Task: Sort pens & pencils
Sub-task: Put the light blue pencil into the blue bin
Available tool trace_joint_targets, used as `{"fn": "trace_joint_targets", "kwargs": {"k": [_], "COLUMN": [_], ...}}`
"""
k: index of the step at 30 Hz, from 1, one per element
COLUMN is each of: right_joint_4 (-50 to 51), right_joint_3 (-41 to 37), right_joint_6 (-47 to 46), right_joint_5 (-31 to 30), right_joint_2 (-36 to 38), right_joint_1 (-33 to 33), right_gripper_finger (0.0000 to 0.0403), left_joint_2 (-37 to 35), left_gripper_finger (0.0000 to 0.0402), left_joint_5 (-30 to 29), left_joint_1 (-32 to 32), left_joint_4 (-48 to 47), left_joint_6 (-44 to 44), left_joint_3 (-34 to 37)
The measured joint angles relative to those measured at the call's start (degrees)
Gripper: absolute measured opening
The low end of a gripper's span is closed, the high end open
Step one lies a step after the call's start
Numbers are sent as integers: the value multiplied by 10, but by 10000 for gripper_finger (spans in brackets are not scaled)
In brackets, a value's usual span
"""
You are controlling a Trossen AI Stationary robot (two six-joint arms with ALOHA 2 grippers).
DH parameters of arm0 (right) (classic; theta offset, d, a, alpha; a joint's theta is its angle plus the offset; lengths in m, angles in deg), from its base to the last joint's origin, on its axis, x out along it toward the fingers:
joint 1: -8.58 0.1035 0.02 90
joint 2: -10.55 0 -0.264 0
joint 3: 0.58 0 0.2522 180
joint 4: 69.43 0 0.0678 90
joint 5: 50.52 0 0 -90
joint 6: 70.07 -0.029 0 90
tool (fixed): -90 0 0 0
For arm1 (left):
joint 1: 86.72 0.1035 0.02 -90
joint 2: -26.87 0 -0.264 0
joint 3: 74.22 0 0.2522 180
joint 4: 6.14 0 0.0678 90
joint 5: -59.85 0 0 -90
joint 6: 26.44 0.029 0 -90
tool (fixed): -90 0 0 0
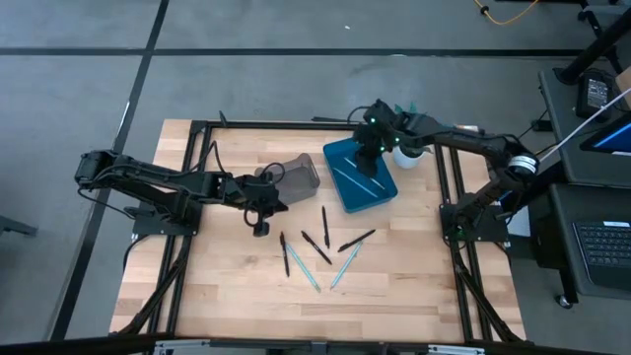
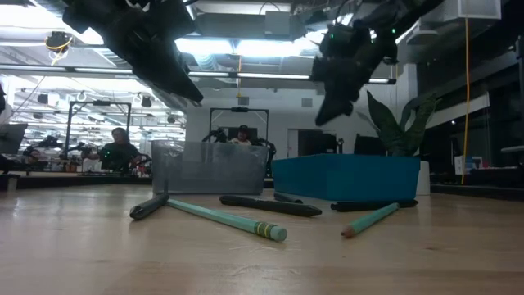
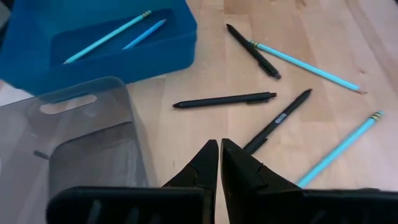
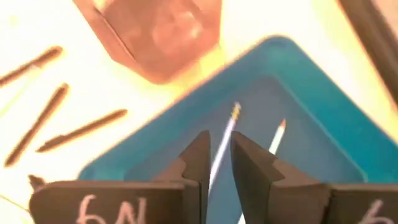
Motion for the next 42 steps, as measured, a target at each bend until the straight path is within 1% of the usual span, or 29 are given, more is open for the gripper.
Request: {"fn": "trace_joint_targets", "kwargs": {"k": [4,7,9,16,23,26,28,33,35,39,42], "right_joint_4": [21,33,35,44,46,45,47,68,79,103,109], "right_joint_3": [20,30,37,51,52,52,52,52,52,52,52], "right_joint_6": [1,1,1,2,4,2,1,2,2,-14,-17], "right_joint_5": [14,18,33,117,212,222,192,32,-19,-79,-110], "right_joint_2": [13,24,26,28,28,28,28,28,28,28,24], "right_joint_1": [15,27,38,79,148,176,197,272,299,338,362], "right_gripper_finger": [64,64,65,65,65,65,65,65,67,81,96], "left_joint_2": [0,0,0,0,0,0,0,0,0,0,0], "left_gripper_finger": [14,14,14,14,14,14,14,14,14,14,14], "left_joint_5": [-16,-18,-18,-18,-18,-18,-18,-18,-18,-18,-18], "left_joint_1": [0,0,0,0,0,0,0,0,0,0,0], "left_joint_4": [0,0,0,0,0,0,0,0,0,0,0], "left_joint_6": [0,0,2,2,1,-1,-1,-1,-2,-7,-19], "left_joint_3": [0,0,0,0,0,0,0,0,0,0,0]}}
